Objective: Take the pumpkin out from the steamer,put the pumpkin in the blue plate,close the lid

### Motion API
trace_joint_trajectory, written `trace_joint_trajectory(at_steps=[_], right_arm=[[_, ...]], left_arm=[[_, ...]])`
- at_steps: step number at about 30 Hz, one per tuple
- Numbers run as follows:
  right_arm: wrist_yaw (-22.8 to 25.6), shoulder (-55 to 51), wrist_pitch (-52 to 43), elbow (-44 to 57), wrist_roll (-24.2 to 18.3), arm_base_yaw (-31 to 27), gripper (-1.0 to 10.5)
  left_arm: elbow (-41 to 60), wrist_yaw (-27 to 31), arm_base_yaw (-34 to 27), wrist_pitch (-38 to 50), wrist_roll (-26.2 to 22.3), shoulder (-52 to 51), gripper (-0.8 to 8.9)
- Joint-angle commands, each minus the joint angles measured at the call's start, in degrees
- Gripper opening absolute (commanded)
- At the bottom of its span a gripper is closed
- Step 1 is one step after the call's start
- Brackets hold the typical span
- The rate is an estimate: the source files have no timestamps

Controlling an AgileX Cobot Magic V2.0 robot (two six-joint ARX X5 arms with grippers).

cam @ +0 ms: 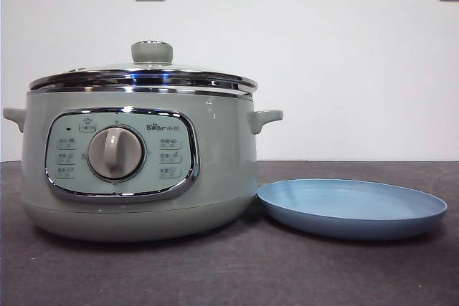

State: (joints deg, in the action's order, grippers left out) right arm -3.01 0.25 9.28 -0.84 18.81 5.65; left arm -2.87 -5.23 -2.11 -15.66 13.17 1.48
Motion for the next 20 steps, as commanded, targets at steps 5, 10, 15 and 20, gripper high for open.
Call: trace_joint_trajectory(at_steps=[5, 10, 15, 20], right_arm=[[-1.49, -0.09, -0.15, 0.37, 7.69, 0.00, -0.2], [-5.18, 0.74, 0.35, -0.24, 9.03, 0.00, -0.2], [-6.05, 3.32, 3.50, -3.61, 9.25, 0.00, -0.2], [-6.10, 7.10, 4.02, -8.15, 9.22, 0.00, -0.2]], left_arm=[[0.72, -6.56, -0.20, -0.11, 3.82, -0.17, -0.05], [-0.13, -8.48, -0.20, 0.24, 8.04, -0.13, -0.08], [-3.15, -8.46, -0.20, -0.22, 9.42, 0.11, -0.08], [-7.43, -8.28, -0.20, -3.08, 9.44, 0.13, -0.08]])
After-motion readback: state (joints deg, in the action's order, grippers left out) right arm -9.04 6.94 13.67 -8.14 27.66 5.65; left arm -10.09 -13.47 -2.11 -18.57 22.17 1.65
